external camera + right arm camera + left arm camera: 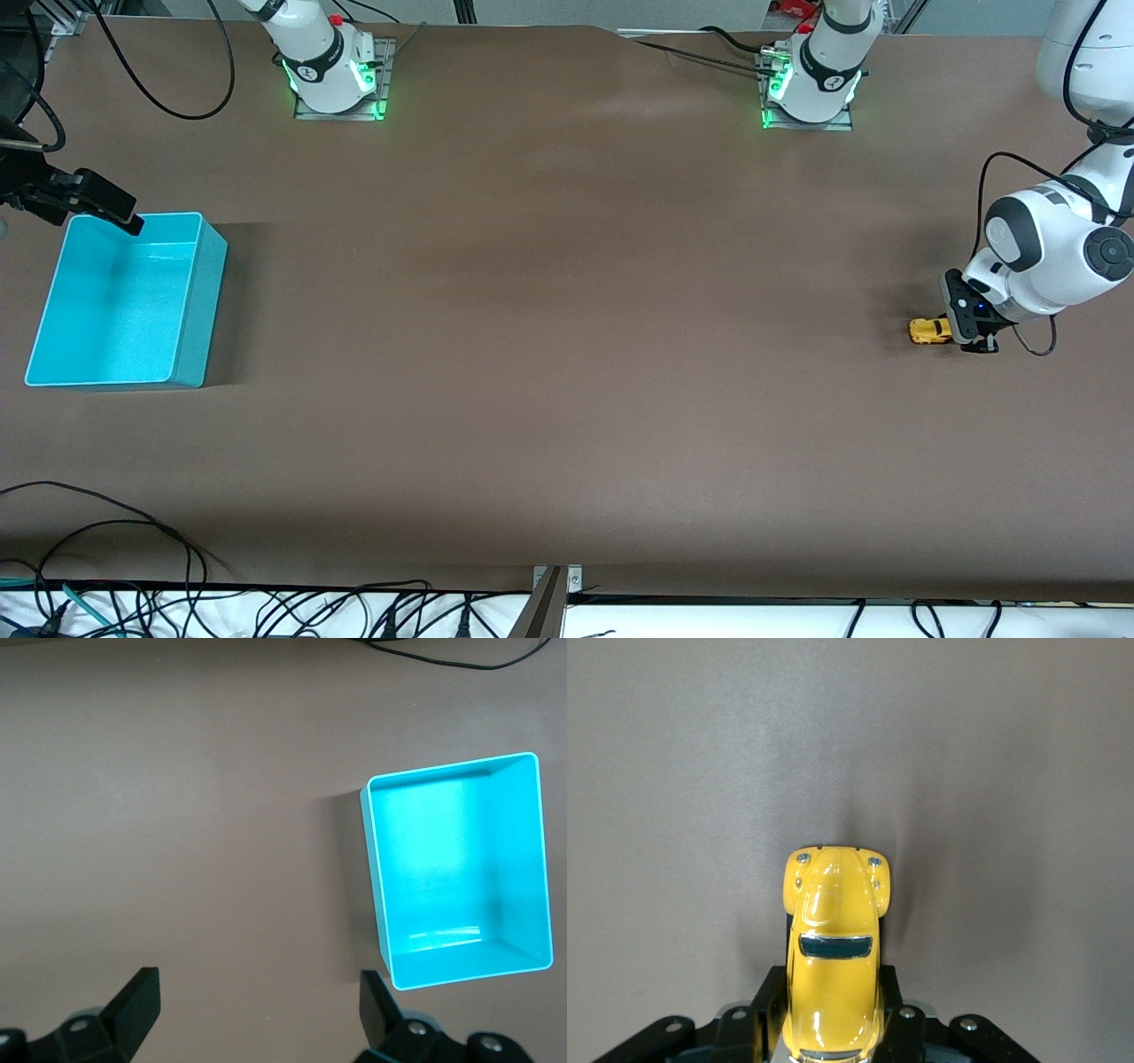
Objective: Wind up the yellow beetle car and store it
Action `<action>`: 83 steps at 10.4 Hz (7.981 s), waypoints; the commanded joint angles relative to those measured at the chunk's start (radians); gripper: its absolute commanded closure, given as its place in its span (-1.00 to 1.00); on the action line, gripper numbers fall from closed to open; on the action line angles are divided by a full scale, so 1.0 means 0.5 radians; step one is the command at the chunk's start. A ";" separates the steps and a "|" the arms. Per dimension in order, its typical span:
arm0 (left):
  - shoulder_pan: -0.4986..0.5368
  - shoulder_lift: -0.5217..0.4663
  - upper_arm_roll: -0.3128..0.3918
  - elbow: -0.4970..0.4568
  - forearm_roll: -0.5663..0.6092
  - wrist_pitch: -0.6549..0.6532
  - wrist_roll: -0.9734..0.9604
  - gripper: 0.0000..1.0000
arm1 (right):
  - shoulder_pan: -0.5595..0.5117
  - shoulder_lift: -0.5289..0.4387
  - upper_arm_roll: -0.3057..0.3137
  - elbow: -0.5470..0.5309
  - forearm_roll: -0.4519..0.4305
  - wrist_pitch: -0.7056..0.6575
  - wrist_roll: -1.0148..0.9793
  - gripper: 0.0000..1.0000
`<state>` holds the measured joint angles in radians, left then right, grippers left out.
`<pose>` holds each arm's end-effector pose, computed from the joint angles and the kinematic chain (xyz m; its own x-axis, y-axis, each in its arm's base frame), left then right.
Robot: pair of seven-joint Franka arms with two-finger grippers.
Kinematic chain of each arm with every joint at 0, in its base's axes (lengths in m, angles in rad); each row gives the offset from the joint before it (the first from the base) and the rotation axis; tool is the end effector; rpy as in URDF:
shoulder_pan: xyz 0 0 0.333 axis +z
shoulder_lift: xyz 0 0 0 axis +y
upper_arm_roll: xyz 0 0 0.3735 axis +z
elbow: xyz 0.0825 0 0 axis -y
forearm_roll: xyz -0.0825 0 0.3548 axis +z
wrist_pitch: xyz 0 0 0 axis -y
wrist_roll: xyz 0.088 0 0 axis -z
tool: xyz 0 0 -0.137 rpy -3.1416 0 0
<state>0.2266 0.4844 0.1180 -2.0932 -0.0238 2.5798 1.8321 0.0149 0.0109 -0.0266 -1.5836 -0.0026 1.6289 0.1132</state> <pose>0.5608 0.1986 0.2344 0.0895 -0.9951 -0.0422 -0.9959 -0.0898 0.0050 0.5358 -0.0065 0.6458 0.9916 -0.1244 0.0345 -0.1244 -0.9922 -0.0010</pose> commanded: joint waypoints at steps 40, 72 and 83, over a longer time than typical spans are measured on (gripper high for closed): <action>-0.263 -1.052 -0.125 0.912 0.136 -1.928 -2.021 -1.00 | -0.018 0.151 -0.020 -1.359 0.014 1.030 3.007 -1.00; -0.340 -1.021 -0.390 1.253 0.017 -2.432 -3.738 -1.00 | -0.069 0.342 -0.544 -1.104 -0.093 1.099 2.472 0.62; -0.327 -1.009 -0.402 1.253 0.044 -2.429 -3.729 -1.00 | -0.370 1.067 -0.579 -0.794 0.024 1.366 2.173 -0.99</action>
<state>0.0584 -0.0324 -0.0800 -1.4976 0.0018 1.3871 -0.0292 -0.1559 0.5306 -0.3291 -1.9982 -0.0140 2.3032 1.2146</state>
